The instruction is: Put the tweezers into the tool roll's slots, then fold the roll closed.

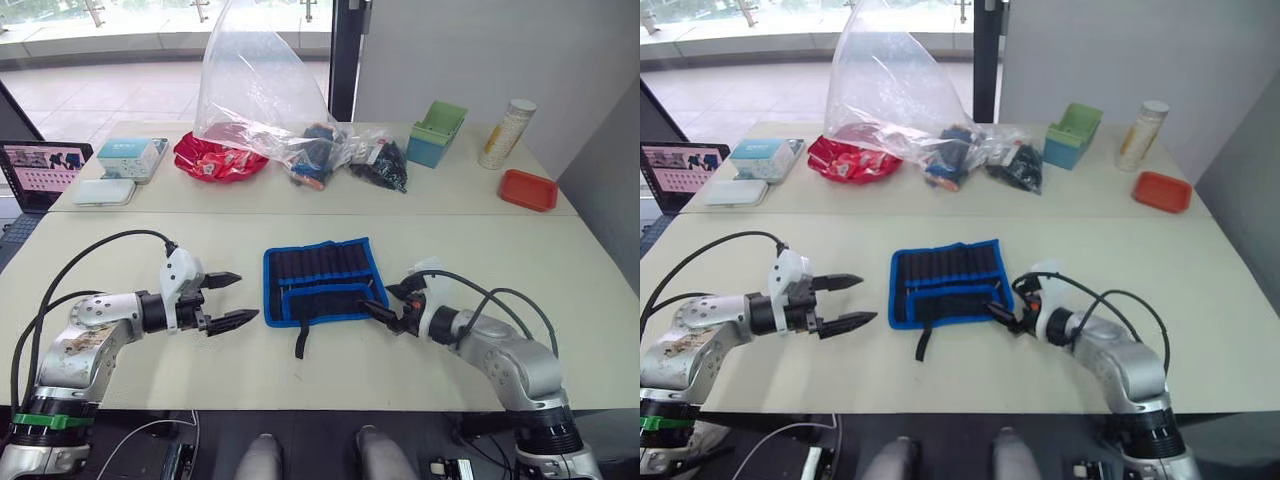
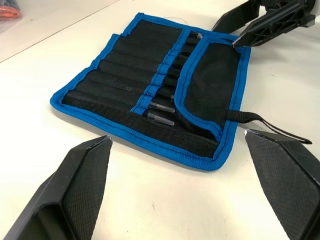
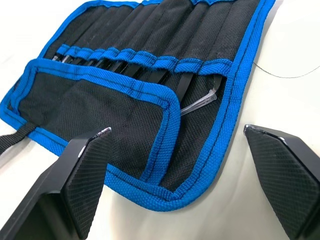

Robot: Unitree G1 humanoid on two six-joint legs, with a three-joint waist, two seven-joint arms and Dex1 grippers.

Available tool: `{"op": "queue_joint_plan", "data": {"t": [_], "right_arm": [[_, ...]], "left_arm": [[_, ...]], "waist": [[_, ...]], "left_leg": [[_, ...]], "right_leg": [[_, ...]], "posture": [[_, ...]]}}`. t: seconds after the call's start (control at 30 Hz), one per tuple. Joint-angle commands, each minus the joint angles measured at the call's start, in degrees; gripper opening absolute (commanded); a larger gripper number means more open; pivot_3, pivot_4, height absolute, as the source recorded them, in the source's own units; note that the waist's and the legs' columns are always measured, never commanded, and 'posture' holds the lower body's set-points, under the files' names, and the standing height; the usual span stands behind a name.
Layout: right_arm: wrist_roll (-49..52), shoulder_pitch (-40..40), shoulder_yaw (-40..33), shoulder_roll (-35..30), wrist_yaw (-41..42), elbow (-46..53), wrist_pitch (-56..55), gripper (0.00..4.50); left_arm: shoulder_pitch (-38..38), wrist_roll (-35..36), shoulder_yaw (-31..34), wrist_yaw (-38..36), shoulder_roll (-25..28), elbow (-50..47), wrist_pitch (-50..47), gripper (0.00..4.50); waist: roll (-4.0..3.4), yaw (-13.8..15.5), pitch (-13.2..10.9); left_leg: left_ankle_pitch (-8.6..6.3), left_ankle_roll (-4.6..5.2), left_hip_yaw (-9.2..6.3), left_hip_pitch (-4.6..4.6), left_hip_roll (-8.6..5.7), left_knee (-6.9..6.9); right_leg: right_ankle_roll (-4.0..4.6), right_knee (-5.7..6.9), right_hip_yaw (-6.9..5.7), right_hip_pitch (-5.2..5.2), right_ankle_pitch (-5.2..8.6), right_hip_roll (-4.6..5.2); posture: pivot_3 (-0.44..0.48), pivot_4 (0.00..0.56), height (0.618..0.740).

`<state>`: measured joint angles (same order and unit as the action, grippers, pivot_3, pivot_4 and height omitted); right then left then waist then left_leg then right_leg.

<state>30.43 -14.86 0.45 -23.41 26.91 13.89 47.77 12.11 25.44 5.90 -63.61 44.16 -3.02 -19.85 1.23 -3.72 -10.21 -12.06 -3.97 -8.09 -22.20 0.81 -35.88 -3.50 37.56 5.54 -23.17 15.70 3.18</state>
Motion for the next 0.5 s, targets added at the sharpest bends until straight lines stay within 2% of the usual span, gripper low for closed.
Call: {"op": "queue_joint_plan", "data": {"t": [0.03, 0.07, 0.37, 0.4, 0.5], "right_arm": [[3.0, 0.5, -1.8, 1.8, 0.0, -0.1, 2.9, 3.57], [3.7, 0.4, -2.5, 2.5, 0.0, 0.1, 3.3, 3.33], [6.2, -0.3, -6.3, 4.9, -1.5, 1.5, 4.6, 0.24], [6.6, -0.4, -6.6, 4.8, -1.4, 1.8, 4.7, 0.04], [7.2, -0.4, -7.0, 4.0, -0.8, 2.9, 5.2, 0.04]], "left_arm": [[-0.7, -0.2, 1.4, 0.0, 1.0, -1.6, 1.4, 4.50], [-0.8, -0.4, 1.4, 0.0, 1.0, -1.6, 1.5, 4.50], [-0.4, -0.6, 1.3, 0.0, 1.0, -0.9, 2.1, 4.50], [-0.4, -0.6, 1.3, 0.1, 1.0, -0.9, 2.1, 4.50], [-0.4, -0.6, 1.2, 0.2, 0.9, -1.0, 2.1, 4.50]], "waist": [[0.00, -0.1, 0.0], [0.00, -0.2, 0.0], [-0.02, -0.2, 0.0], [-0.02, -0.2, 0.0], [-0.02, -0.2, 0.0]], "left_leg": [[0.00, 0.00, 0.00, 0.01, 0.00, 0.00], [0.00, 0.00, 0.00, 0.01, 0.01, 0.00], [0.00, 0.00, 0.00, -0.01, 0.02, 0.00], [0.00, 0.00, 0.00, -0.01, 0.02, 0.00], [0.00, 0.00, 0.00, -0.01, 0.02, 0.00]], "right_leg": [[0.00, 0.01, 0.00, 0.00, 0.00, -0.01], [0.00, 0.01, 0.00, 0.00, 0.00, -0.01], [0.00, 0.02, 0.01, -0.02, 0.00, -0.02], [0.00, 0.02, 0.01, -0.02, 0.00, -0.02], [0.00, 0.02, 0.01, -0.02, 0.00, -0.02]], "posture": [[0.000, 0.150, 0.740], [0.000, 0.150, 0.740], [0.000, 0.150, 0.740], [0.000, 0.150, 0.740], [0.000, 0.150, 0.740]]}}
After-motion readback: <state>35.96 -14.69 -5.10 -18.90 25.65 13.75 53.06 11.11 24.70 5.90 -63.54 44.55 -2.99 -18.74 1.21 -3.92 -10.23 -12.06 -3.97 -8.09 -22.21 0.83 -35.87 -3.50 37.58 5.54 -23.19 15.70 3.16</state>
